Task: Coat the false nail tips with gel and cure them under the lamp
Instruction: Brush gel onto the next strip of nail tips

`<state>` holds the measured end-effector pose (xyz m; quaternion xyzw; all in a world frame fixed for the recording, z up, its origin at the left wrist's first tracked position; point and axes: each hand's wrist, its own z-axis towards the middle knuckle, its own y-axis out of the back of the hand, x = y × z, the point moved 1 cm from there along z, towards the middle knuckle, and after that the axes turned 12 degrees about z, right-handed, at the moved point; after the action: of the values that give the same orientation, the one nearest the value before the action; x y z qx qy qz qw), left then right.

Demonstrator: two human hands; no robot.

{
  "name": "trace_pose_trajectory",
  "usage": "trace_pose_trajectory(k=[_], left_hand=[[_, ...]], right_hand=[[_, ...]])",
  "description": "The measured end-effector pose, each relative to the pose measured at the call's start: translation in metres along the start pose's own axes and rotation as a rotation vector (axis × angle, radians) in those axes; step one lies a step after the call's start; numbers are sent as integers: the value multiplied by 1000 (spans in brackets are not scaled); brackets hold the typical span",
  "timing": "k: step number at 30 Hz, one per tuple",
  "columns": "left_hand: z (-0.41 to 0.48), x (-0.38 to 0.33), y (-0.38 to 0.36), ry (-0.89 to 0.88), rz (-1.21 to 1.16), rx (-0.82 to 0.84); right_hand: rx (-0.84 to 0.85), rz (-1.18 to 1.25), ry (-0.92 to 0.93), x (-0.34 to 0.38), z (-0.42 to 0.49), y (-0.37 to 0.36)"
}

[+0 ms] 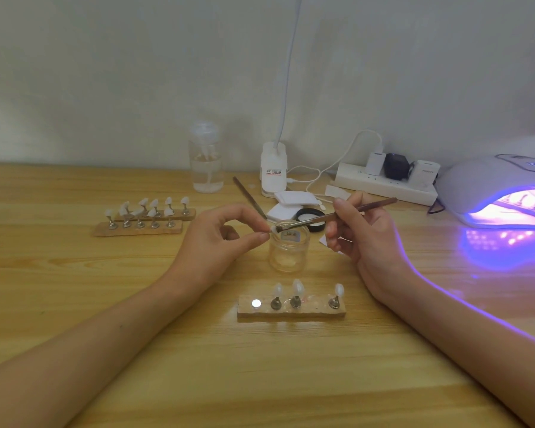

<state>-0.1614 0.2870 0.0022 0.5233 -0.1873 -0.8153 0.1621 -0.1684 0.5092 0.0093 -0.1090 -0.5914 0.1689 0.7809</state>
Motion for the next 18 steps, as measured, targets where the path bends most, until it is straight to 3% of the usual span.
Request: trace_pose_trajectory(k=[18], left_hand=[[-1, 0, 0, -7, 15, -6]], right_hand=[[-36, -7, 24, -1, 1, 3]])
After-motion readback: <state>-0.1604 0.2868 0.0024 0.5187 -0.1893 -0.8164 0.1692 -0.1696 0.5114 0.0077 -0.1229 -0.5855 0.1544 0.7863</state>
